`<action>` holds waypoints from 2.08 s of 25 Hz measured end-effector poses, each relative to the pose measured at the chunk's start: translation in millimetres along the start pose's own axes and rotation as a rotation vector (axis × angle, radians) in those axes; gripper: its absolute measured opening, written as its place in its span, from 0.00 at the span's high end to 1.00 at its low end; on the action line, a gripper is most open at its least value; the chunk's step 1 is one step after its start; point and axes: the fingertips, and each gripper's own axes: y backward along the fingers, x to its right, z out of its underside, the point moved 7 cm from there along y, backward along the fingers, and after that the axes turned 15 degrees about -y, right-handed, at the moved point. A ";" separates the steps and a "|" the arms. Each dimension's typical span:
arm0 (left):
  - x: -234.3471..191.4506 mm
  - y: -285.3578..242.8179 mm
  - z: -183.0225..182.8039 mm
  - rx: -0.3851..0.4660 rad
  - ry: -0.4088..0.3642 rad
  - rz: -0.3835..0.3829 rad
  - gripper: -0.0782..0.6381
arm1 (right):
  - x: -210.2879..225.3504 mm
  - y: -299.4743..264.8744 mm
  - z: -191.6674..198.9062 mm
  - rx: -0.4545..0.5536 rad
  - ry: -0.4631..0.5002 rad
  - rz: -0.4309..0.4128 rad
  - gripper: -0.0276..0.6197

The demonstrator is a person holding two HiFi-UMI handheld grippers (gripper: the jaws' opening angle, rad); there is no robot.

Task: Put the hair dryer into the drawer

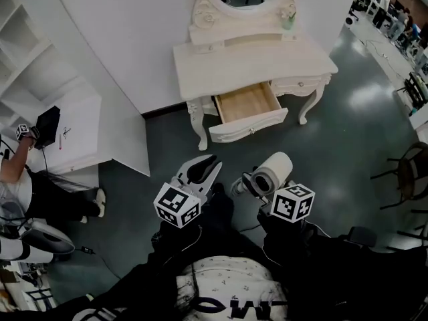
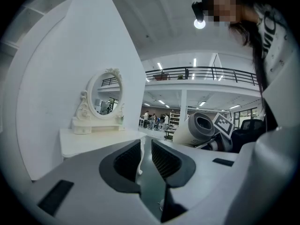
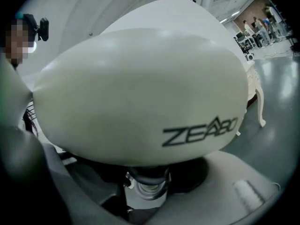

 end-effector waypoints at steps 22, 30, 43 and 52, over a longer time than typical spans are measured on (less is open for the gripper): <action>-178.3 -129.0 18.7 -0.039 0.013 0.137 0.82 | 54.7 -138.0 -122.9 0.031 -0.077 0.166 0.62; -206.1 -141.5 24.3 -0.040 0.020 0.142 0.82 | 62.7 -159.6 -137.9 0.028 -0.084 0.195 0.62; -218.6 -147.2 17.9 -0.036 0.040 0.083 0.82 | 79.9 -175.6 -175.5 -0.014 -0.048 0.212 0.62; -220.6 -166.7 29.1 -0.105 0.092 -0.051 0.82 | 117.4 -190.9 -221.3 -0.139 0.006 0.197 0.63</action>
